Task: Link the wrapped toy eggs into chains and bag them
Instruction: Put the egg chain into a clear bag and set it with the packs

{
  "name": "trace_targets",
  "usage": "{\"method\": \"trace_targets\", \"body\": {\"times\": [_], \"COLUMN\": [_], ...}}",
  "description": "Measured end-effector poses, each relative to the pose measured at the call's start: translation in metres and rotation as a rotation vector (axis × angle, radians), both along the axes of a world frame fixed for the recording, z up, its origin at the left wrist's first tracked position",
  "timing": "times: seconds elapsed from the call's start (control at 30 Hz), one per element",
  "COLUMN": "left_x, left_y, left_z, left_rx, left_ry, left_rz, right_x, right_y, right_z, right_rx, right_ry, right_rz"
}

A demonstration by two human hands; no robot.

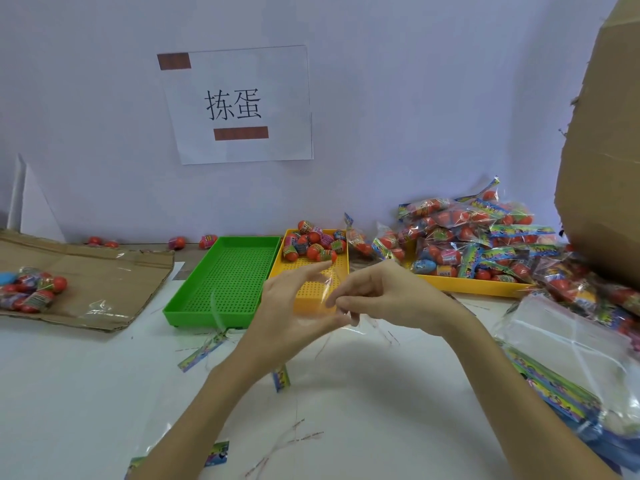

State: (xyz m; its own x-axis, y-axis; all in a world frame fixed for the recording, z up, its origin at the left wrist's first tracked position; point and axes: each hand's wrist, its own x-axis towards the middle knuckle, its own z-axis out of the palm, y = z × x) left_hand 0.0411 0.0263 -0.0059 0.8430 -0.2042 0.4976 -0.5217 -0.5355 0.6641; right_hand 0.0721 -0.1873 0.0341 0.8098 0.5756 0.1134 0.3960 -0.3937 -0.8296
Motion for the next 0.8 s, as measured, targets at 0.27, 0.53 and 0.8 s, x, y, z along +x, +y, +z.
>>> {"method": "trace_targets", "body": {"times": [0.27,0.53,0.8], "left_x": [0.007,0.011,0.012], "left_y": [0.009,0.008,0.005], "left_z": [0.003,-0.007,-0.011], "left_rx": [-0.451,-0.321,-0.345], "left_ry": [0.326,0.247,0.127], "left_rz": [-0.097,-0.010,0.022], "right_x": [0.008,0.007,0.005], "right_y": [-0.001,0.013,0.022], "right_z": [-0.002,-0.005,-0.009], "right_rx": [0.089,0.136,0.070], "right_ry": [-0.038,-0.281,-0.305], "right_rz": [-0.173,-0.435,-0.489]}}
